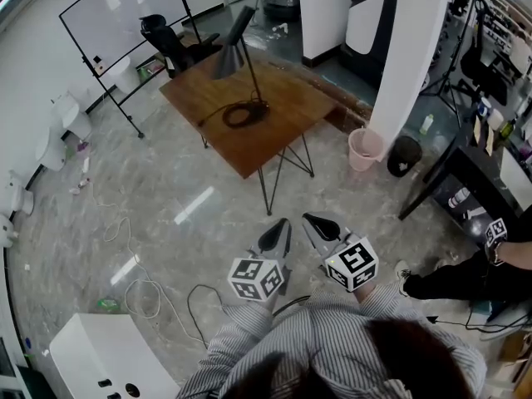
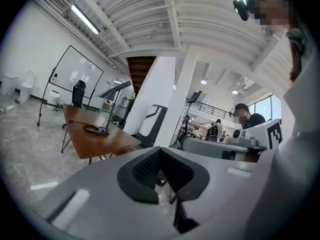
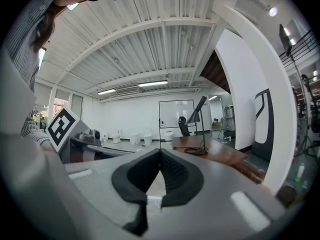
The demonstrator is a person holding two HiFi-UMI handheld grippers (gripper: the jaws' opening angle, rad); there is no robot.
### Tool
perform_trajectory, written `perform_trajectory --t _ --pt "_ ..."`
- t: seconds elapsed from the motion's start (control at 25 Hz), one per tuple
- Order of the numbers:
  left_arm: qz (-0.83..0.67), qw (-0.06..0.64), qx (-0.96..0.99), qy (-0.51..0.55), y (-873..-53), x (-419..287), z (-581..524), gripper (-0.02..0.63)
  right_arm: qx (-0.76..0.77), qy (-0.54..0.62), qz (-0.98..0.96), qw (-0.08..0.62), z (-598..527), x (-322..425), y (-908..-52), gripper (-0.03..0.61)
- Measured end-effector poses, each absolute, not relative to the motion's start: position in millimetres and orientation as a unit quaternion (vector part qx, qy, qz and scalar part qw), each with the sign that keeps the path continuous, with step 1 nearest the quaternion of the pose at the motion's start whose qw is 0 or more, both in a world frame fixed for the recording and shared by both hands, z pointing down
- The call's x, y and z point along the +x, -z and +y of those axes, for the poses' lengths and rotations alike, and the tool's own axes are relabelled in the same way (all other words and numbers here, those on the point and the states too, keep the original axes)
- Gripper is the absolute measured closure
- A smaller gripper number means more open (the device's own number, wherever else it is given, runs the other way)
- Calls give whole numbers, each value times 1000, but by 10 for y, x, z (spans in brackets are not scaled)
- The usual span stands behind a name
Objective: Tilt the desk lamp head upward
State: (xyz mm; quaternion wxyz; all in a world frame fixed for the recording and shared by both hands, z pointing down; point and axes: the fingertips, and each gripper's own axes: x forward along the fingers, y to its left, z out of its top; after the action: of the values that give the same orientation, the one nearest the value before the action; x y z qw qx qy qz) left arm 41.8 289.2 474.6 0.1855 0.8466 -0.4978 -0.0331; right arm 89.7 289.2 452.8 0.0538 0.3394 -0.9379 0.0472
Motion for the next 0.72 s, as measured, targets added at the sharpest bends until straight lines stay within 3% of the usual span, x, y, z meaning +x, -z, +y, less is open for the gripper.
perform_trajectory --t 0.72 --pt "-497 192 845 37 -4965 489 2084 612 334 -50 -941 30 2041 1070 -4628 577"
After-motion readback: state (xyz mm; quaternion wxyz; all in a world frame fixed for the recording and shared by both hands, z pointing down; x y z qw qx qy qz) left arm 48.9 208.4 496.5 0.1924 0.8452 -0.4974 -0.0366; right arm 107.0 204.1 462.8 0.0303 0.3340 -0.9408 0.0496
